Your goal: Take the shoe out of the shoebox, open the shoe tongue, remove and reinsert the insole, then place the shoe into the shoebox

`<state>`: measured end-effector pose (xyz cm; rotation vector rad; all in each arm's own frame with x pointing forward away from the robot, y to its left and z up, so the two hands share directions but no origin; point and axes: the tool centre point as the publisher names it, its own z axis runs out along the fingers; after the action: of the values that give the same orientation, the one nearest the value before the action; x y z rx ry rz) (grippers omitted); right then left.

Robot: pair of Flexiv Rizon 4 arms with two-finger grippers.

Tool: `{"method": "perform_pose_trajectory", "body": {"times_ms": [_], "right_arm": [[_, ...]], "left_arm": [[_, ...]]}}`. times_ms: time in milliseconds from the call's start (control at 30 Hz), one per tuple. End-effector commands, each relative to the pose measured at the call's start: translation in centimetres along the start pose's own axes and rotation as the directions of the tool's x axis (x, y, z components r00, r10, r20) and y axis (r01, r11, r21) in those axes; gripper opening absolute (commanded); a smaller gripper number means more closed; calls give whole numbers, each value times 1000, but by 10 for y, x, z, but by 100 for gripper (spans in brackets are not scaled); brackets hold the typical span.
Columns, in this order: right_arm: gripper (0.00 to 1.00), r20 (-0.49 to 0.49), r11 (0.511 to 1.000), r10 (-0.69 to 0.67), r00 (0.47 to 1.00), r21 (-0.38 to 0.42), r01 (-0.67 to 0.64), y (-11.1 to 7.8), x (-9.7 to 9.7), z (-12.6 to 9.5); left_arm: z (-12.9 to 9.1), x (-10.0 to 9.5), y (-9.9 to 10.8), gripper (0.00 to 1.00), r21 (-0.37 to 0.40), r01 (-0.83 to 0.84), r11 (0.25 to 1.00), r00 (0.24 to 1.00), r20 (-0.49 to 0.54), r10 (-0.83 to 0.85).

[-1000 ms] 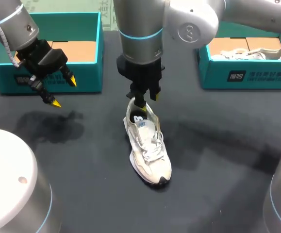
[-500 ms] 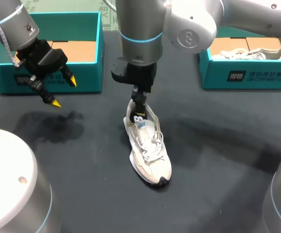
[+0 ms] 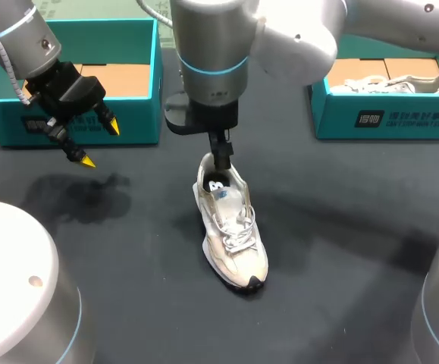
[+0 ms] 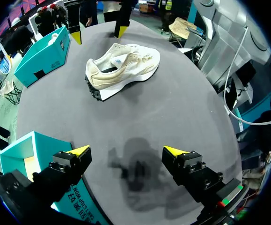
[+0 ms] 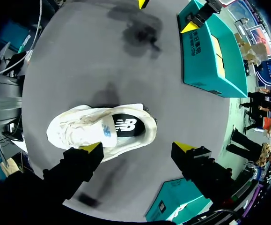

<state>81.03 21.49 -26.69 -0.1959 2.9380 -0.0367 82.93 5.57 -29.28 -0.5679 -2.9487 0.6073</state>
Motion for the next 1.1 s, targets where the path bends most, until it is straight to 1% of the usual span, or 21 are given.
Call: {"method": "perform_pose_trajectory", "body": {"times_ms": [33, 200, 333, 600, 800, 1100], "right_arm": [[100, -40, 1000, -17, 999, -3, 17, 9, -15, 27], [100, -63, 999, -34, 997, -4, 34, 12, -25, 47], [100, -81, 999, -44, 996, -6, 44, 9, -29, 63], [100, -88, 998, -54, 995, -18, 53, 11, -26, 90], [100, -89, 999, -47, 995, -24, 45, 6, -25, 111], [100, -99, 999, -32, 995, -24, 29, -1, -30, 125]], "left_arm": [[0, 1, 0, 100, -3, 0, 1000, 1000, 2, 0], [0, 1, 0, 100, -3, 0, 1000, 1000, 2, 0], [0, 1, 0, 100, -3, 0, 1000, 1000, 2, 0], [0, 1, 0, 100, -3, 0, 1000, 1000, 2, 0], [0, 1, 0, 100, -3, 0, 1000, 1000, 2, 0], [0, 1, 0, 100, -3, 0, 1000, 1000, 2, 0]]}}
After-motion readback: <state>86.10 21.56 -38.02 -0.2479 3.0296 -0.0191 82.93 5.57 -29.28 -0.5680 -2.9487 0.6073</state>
